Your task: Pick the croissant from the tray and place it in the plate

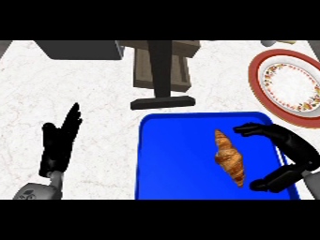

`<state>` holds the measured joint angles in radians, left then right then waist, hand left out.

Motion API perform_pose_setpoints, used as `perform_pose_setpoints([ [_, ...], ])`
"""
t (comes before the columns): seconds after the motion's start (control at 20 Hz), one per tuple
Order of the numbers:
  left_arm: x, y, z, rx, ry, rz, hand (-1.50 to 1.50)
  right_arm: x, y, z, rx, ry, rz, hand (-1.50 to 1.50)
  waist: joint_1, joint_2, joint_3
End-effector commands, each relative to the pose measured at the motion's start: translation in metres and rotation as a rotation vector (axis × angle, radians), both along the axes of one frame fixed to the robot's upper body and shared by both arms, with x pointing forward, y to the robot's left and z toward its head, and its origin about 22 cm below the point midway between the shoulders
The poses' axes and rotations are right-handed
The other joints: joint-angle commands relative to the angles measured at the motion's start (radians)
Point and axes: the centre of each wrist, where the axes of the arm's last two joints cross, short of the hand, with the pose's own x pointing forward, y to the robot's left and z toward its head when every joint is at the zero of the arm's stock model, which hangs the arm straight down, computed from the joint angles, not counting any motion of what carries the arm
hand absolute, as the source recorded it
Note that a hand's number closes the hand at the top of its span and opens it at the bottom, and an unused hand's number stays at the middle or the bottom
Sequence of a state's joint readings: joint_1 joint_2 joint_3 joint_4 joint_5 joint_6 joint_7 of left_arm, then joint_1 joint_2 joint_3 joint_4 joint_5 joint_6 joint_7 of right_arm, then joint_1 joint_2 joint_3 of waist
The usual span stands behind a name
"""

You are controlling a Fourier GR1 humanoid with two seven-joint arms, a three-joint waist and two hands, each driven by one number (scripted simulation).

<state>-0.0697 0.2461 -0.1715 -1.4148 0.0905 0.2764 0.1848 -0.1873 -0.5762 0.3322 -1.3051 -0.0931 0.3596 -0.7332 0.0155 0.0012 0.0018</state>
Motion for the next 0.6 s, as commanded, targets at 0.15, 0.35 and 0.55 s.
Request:
perform_pose_setpoints([
  [0.15,-0.004,0.000,0.002,0.017,0.005,0.018,0.00,0.029,-0.015,0.056,-0.379,-0.237,0.000,-1.50,-0.007,-0.004,-0.002],
  [0.35,-0.011,-0.006,-0.006,-0.005,0.007,0.030,0.00,0.022,0.002,0.055,-0.535,-0.236,0.042,-1.50,-0.013,-0.003,-0.003],
  [0.55,-0.006,-0.005,-0.003,0.015,0.003,0.010,0.00,0.028,0.008,0.076,-0.727,-0.183,0.114,-1.50,-0.012,-0.002,-0.003],
])
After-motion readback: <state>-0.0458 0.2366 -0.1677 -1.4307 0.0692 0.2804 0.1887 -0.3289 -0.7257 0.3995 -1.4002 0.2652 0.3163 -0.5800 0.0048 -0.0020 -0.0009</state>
